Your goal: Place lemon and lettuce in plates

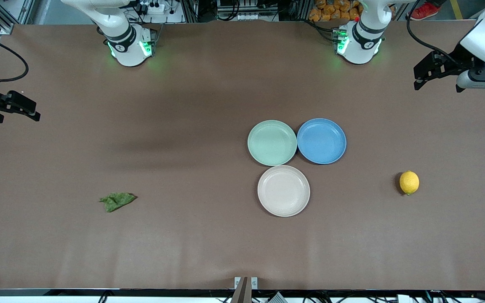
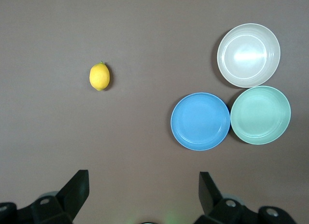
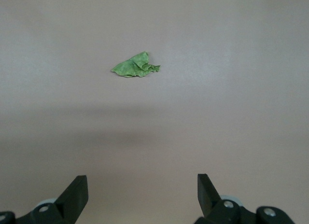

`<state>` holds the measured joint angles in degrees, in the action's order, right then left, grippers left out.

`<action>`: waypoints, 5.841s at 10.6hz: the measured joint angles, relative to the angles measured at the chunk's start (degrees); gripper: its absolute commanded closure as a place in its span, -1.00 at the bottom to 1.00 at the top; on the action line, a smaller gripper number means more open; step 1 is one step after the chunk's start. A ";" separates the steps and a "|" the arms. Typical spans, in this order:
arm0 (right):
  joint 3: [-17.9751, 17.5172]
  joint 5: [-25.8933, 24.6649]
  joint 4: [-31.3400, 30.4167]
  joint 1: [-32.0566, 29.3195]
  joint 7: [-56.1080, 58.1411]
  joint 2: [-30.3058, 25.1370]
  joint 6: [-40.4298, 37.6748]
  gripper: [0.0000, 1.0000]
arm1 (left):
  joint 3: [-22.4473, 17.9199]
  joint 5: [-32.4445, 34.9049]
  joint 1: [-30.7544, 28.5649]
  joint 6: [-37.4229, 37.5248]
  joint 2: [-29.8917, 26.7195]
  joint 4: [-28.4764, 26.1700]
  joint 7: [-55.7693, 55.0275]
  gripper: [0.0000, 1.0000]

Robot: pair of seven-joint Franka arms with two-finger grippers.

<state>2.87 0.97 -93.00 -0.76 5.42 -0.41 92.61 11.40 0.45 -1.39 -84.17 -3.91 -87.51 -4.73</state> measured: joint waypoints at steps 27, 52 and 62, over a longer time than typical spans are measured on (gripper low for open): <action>0.46 0.11 -18.78 0.33 -3.95 12.37 28.79 -1.00 | -1.04 9.31 -8.42 -22.23 29.65 -3.43 -7.27 -1.00; 0.24 6.37 -4.61 5.89 -12.32 41.33 51.03 1.00 | 4.33 14.50 -13.25 -38.09 39.38 -4.19 -4.31 1.00; -5.79 6.91 12.67 9.49 -31.97 35.02 21.15 1.00 | 11.71 5.38 -5.06 -39.90 38.75 -0.45 -29.02 1.00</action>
<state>-2.92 7.88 -80.33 8.72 -26.55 34.62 113.76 23.11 5.83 -6.46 -124.06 34.83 -87.95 -33.74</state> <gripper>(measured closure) 0.965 0.330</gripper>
